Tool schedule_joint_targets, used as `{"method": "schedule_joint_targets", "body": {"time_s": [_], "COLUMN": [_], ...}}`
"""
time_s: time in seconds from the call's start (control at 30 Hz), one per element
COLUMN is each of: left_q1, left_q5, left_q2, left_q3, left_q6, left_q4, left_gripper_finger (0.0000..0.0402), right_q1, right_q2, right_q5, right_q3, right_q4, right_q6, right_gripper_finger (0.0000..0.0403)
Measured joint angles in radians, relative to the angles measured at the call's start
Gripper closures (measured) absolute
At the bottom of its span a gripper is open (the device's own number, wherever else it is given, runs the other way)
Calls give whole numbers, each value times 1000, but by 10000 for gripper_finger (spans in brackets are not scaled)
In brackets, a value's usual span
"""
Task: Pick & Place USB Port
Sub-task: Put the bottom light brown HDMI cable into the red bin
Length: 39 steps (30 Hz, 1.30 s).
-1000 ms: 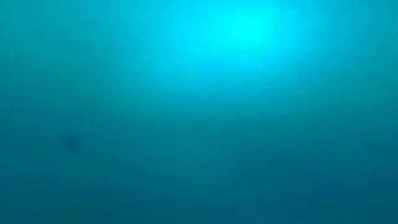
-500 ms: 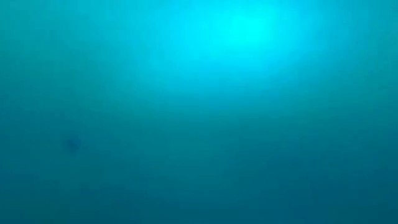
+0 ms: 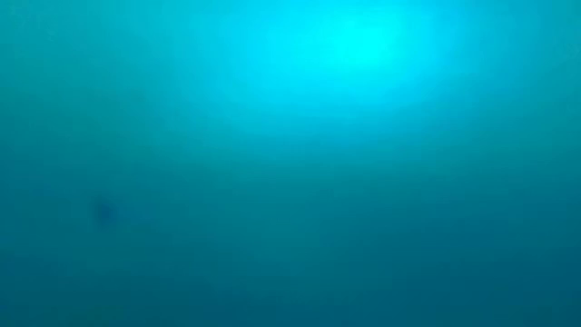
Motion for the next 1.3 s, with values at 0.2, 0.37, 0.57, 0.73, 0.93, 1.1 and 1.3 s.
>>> {"method": "schedule_joint_targets", "body": {"time_s": [0.2,0.37,0.57,0.73,0.93,1.1,1.3], "left_q1": [-23,-81,-368,-627,-646,-580,-514], "left_q5": [-42,-65,-88,-216,-236,-189,-154], "left_q2": [-143,-240,-223,-28,295,473,604], "left_q3": [135,279,427,508,646,759,904], "left_q6": [-35,-101,-324,-496,-526,-456,-319], "left_q4": [-184,-325,-279,-106,-39,24,-60], "left_gripper_finger": [389,389,389,389,389,389,389], "right_q1": [2,2,2,8,26,36,49], "right_q2": [0,0,0,0,0,0,0], "right_q5": [0,-2,-1,-2,-2,-1,0], "right_q3": [0,0,0,0,0,0,0], "right_q4": [7,6,5,4,8,15,14], "right_q6": [-6,-6,-7,-7,-7,11,22], "right_gripper_finger": [348,348,348,348,348,348,348]}}
